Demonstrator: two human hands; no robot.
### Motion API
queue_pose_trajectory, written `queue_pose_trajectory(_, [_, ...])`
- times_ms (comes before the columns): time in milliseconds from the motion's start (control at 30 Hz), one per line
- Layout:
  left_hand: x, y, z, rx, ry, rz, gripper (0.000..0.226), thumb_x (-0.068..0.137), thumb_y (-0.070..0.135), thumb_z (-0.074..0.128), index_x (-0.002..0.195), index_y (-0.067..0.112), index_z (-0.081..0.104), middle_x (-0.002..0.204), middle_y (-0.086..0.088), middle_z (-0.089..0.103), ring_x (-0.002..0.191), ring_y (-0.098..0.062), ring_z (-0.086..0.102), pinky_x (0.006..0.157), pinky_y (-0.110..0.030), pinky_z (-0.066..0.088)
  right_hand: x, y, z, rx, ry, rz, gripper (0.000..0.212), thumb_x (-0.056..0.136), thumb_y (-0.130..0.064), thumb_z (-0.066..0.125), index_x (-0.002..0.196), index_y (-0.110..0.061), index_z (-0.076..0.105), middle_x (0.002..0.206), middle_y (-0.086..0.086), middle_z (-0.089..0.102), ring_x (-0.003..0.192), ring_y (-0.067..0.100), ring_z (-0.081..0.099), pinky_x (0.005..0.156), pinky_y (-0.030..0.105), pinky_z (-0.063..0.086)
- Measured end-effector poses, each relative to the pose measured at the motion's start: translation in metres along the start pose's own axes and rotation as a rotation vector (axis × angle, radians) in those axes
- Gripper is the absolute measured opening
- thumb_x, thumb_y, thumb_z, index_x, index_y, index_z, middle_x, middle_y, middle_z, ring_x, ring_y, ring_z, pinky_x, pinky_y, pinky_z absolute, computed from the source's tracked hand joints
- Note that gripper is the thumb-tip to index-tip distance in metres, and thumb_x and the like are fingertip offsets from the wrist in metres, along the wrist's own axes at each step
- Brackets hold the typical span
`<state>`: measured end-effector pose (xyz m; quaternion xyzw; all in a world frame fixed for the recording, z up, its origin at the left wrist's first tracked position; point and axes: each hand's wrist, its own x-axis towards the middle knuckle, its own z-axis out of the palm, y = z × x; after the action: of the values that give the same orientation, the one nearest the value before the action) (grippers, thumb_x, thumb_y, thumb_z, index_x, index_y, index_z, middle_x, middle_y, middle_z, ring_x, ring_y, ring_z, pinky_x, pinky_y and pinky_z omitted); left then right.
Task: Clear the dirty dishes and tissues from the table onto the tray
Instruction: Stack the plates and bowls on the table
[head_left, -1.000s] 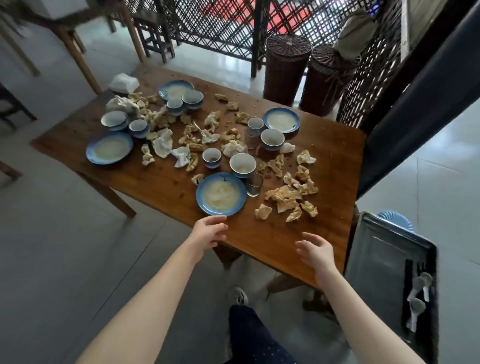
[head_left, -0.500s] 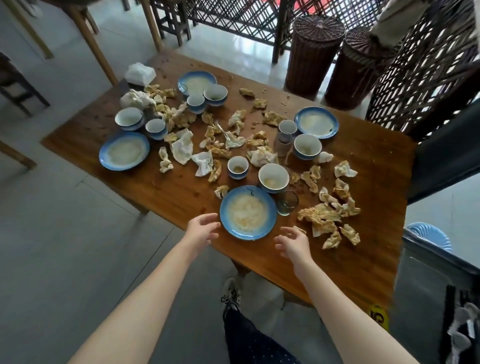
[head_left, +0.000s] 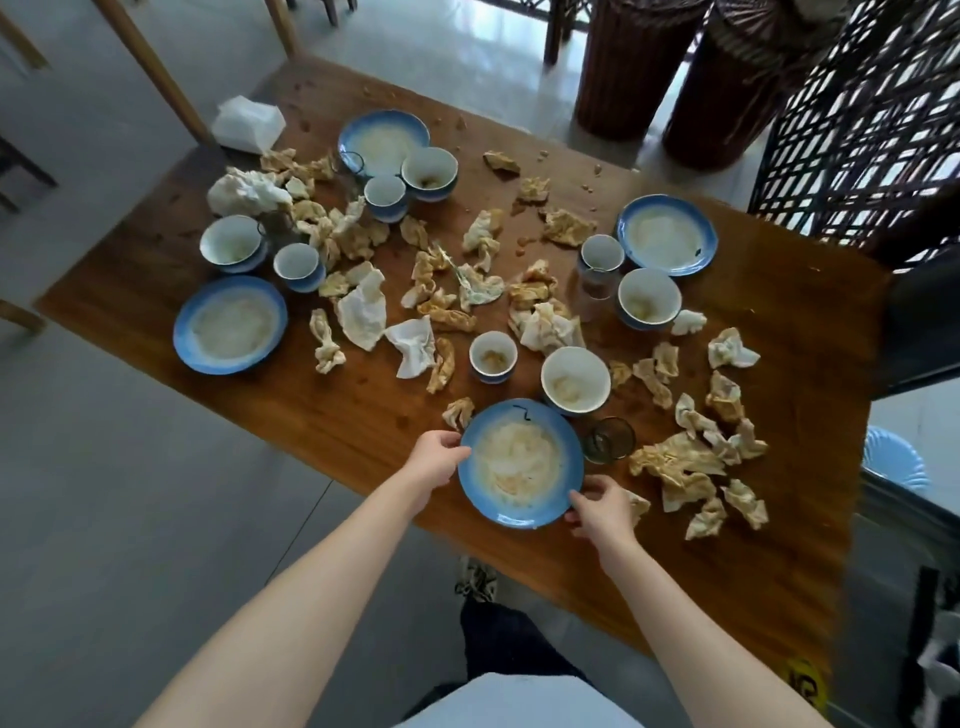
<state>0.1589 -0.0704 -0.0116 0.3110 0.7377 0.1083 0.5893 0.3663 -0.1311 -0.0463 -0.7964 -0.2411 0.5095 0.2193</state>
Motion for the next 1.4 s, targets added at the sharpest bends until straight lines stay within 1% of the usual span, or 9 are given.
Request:
queue_pose_trajectory(300, [-0.001,-0.012,-0.020,-0.034,-0.009,-0.050,0.039,0.092,0.016,0.061,0.129,0.009,0.051,0.111,-0.004,0.055,0.103,-0.021,0.054,0.087,-0.033,0.046,-0.021,0.002,0.011,-0.053,-0.014,-0.050,0.019,0.091,-0.009,0.059,0.106,-0.018,0.051,0.093,0.006,0.063,0.082,0.015,0.065,0.056,0.019,0.048])
queue_pose_trajectory(533, [0.001,-0.025,-0.080,-0.147,0.087,-0.049,0.034,0.091,0.014,0.062,0.124,0.009,0.055,0.102,-0.002,0.058,0.098,-0.020,0.056,0.085,-0.034,0.046,-0.037,-0.031,0.056,-0.083,-0.109,-0.116,0.015,0.090,-0.010,0.060,0.098,-0.021,0.054,0.090,0.003,0.063,0.078,0.012,0.064,0.051,0.015,0.044])
queue_pose_trajectory(633, [0.007,-0.032,-0.118,-0.205,0.142,-0.043,0.032,0.092,0.013,0.060,0.123,0.009,0.057,0.110,-0.007,0.061,0.097,-0.021,0.057,0.081,-0.032,0.046,-0.040,-0.055,0.089,-0.107,-0.159,-0.159,0.015,0.090,-0.012,0.061,0.095,-0.023,0.054,0.092,0.002,0.063,0.081,0.012,0.064,0.051,0.014,0.044])
queue_pose_trajectory(800, [0.027,-0.039,-0.192,-0.301,0.208,-0.030,0.026,0.090,0.006,0.060,0.115,0.007,0.060,0.086,-0.006,0.061,0.066,-0.014,0.051,0.059,-0.025,0.040,-0.041,-0.098,0.157,-0.179,-0.200,-0.232,0.015,0.089,-0.012,0.062,0.099,-0.020,0.054,0.094,0.005,0.064,0.083,0.017,0.065,0.059,0.023,0.053])
queue_pose_trajectory(867, [0.037,-0.040,-0.224,-0.325,0.225,-0.032,0.023,0.089,0.005,0.059,0.112,0.008,0.060,0.082,-0.005,0.061,0.065,-0.015,0.051,0.059,-0.026,0.040,-0.042,-0.116,0.188,-0.194,-0.216,-0.252,0.017,0.090,-0.012,0.061,0.103,-0.020,0.053,0.096,0.006,0.063,0.083,0.018,0.065,0.058,0.022,0.051])
queue_pose_trajectory(1033, [0.066,-0.044,-0.306,-0.346,0.215,-0.023,0.026,0.088,0.002,0.058,0.113,0.005,0.061,0.078,-0.008,0.062,0.059,-0.015,0.049,0.054,-0.023,0.035,-0.047,-0.159,0.266,-0.232,-0.208,-0.274,0.019,0.090,-0.013,0.061,0.106,-0.019,0.053,0.102,0.009,0.063,0.095,0.024,0.063,0.082,0.037,0.056])
queue_pose_trajectory(1133, [0.089,-0.043,-0.350,-0.326,0.220,-0.031,0.030,0.091,0.005,0.057,0.120,0.006,0.058,0.095,-0.012,0.062,0.065,-0.015,0.051,0.055,-0.023,0.038,-0.048,-0.185,0.310,-0.234,-0.188,-0.276,0.022,0.089,-0.011,0.062,0.110,-0.015,0.056,0.100,0.010,0.065,0.093,0.025,0.064,0.083,0.041,0.056])
queue_pose_trajectory(1300, [0.120,-0.030,-0.402,-0.304,0.203,-0.037,0.027,0.089,0.003,0.058,0.115,0.006,0.061,0.078,-0.007,0.060,0.056,-0.011,0.047,0.046,-0.020,0.033,-0.044,-0.217,0.364,-0.231,-0.114,-0.245,0.027,0.089,-0.014,0.060,0.115,-0.010,0.058,0.105,0.008,0.064,0.098,0.023,0.063,0.087,0.044,0.054])
queue_pose_trajectory(1400, [0.135,-0.024,-0.422,-0.273,0.167,-0.034,0.027,0.087,0.003,0.060,0.115,0.005,0.061,0.080,-0.007,0.061,0.056,-0.012,0.048,0.044,-0.019,0.034,-0.042,-0.228,0.382,-0.230,-0.053,-0.209,0.027,0.088,-0.014,0.060,0.115,-0.010,0.060,0.097,0.004,0.065,0.094,0.021,0.064,0.086,0.042,0.055])
